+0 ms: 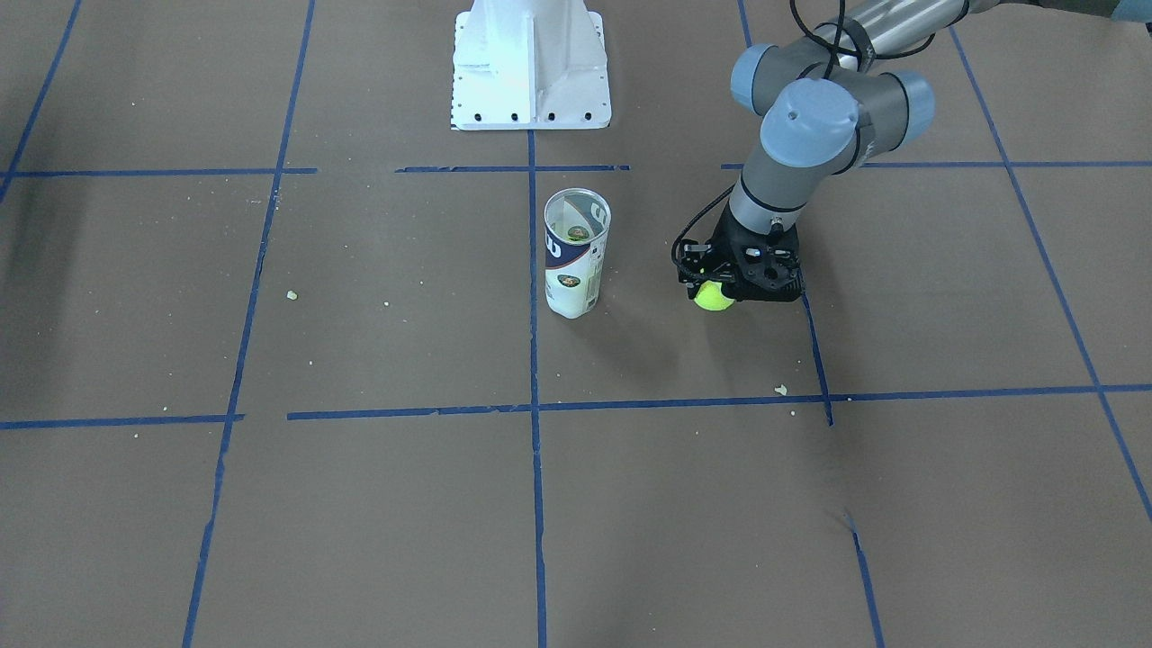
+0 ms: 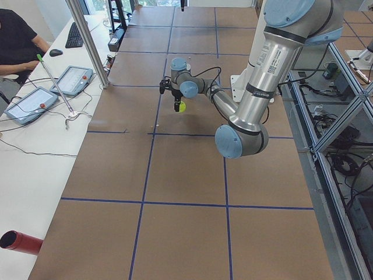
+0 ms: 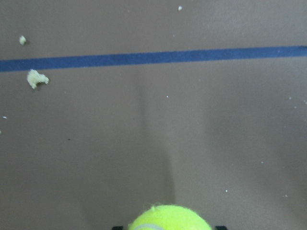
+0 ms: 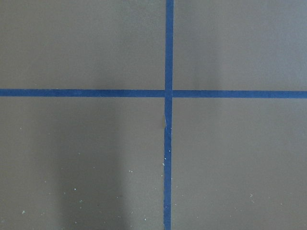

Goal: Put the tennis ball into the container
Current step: 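Lift the ball with the left gripper and carry it above the cup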

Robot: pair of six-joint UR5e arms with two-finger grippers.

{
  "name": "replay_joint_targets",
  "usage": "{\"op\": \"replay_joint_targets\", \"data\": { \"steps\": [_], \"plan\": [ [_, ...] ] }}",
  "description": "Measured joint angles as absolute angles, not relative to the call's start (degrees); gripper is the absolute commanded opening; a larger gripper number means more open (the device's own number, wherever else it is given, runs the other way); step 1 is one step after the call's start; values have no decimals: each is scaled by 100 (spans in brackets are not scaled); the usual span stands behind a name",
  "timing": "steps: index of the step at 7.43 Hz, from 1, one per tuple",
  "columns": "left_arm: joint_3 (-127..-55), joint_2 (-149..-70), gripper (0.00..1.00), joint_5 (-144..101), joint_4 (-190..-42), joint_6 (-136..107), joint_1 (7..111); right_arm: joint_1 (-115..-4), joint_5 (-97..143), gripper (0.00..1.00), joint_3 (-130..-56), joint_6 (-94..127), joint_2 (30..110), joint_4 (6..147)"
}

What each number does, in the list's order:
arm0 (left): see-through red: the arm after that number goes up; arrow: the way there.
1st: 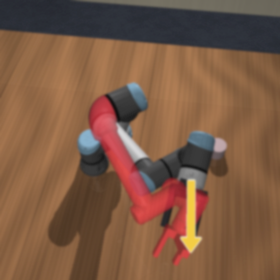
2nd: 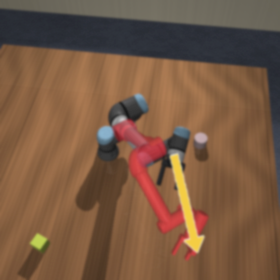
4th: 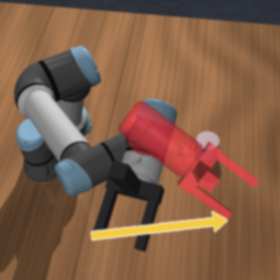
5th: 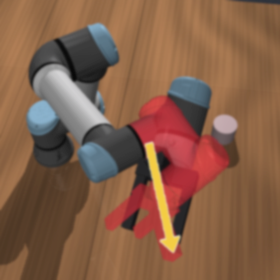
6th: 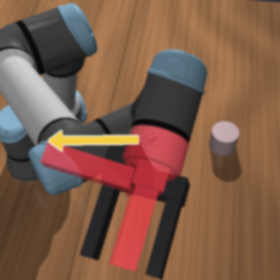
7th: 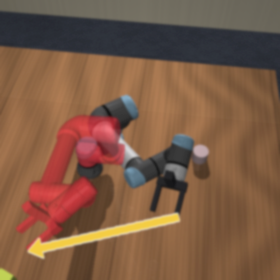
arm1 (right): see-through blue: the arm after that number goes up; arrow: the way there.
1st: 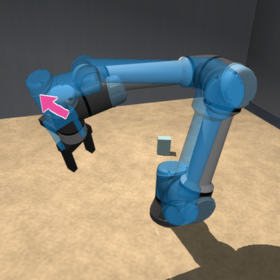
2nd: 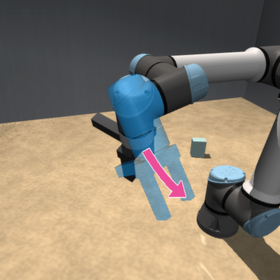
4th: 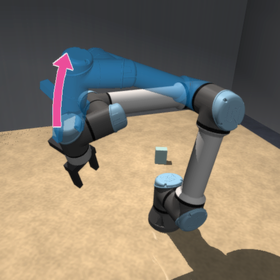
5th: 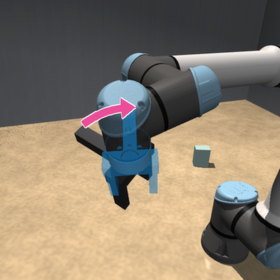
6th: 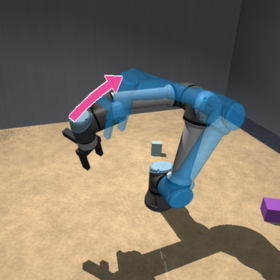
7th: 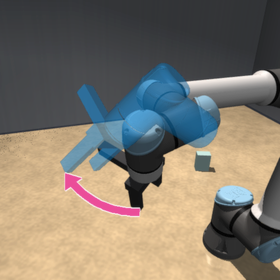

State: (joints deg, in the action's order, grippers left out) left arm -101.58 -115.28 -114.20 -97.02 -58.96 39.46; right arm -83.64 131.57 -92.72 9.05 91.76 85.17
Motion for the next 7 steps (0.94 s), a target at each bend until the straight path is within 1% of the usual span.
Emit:
{"op": "replay_joint_targets", "data": {
  "steps": [2,4,6,7],
  "plan": [
    [-10958,-11638,0,-11431,-8573,-5519,4279,-8367,13157,100,-9272,905,9176,8517],
    [-11581,-12112,0,-11451,-7312,-5302,4703,-8367,13157,100,-9272,905,9176,8517],
    [-11794,-12808,0,-11757,-6383,-5282,4809,-8367,13157,100,-9272,905,9176,8517],
    [-11723,-13073,0,-11895,-6261,-5378,4799,-8367,13157,100,-9272,905,9176,8516]
  ]
}}
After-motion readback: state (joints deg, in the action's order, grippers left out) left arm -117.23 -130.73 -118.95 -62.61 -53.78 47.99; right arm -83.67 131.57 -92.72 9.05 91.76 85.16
